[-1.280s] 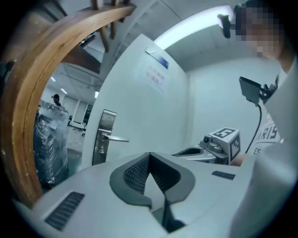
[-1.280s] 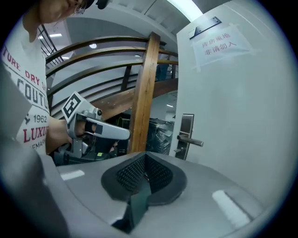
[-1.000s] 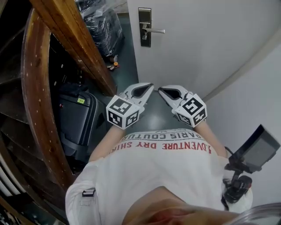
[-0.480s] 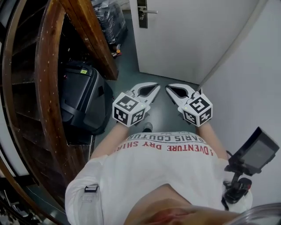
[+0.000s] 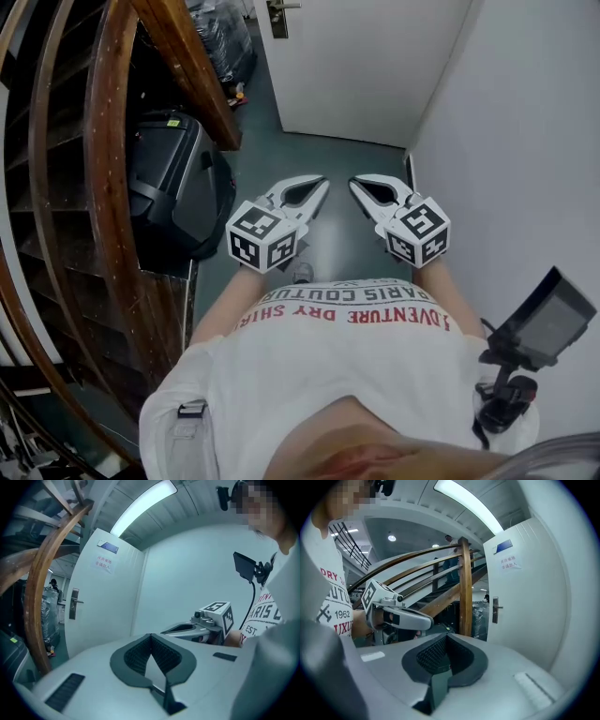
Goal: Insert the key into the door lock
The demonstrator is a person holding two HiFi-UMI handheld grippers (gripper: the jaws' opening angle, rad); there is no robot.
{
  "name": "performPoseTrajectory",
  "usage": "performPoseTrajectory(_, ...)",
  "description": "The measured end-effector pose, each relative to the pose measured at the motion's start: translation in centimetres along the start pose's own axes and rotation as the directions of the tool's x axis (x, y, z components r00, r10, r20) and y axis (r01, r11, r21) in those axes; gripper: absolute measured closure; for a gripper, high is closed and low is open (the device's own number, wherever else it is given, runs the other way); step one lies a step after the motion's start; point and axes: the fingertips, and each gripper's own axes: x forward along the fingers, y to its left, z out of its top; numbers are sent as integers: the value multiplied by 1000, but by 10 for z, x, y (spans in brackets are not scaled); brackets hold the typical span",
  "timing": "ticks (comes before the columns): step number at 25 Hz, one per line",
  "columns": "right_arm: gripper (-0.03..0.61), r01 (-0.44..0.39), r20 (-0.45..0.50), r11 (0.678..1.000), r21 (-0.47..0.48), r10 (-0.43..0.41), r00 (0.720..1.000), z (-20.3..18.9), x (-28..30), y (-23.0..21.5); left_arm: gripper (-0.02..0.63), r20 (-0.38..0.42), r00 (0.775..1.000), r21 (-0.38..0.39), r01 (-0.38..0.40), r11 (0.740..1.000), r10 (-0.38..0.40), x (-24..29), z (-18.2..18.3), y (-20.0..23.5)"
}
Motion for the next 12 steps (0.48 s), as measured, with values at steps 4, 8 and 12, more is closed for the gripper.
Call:
performPoseTrajectory(4,577,-9,24,999,-33,10,1000,11,-16,27,612,35,999,6,-19,1000,19,-21,6,-20)
performPoseTrajectory(8,577,4,31,999,-46,-2,1000,12,-26,45,612,52,998,15,-38,999,37,-41,6,-33)
performPoseTrajectory(12,577,3,40,999,-47,-1,999,11,-33,55,612,57,997,20,-55,998,54,-54,5,-40)
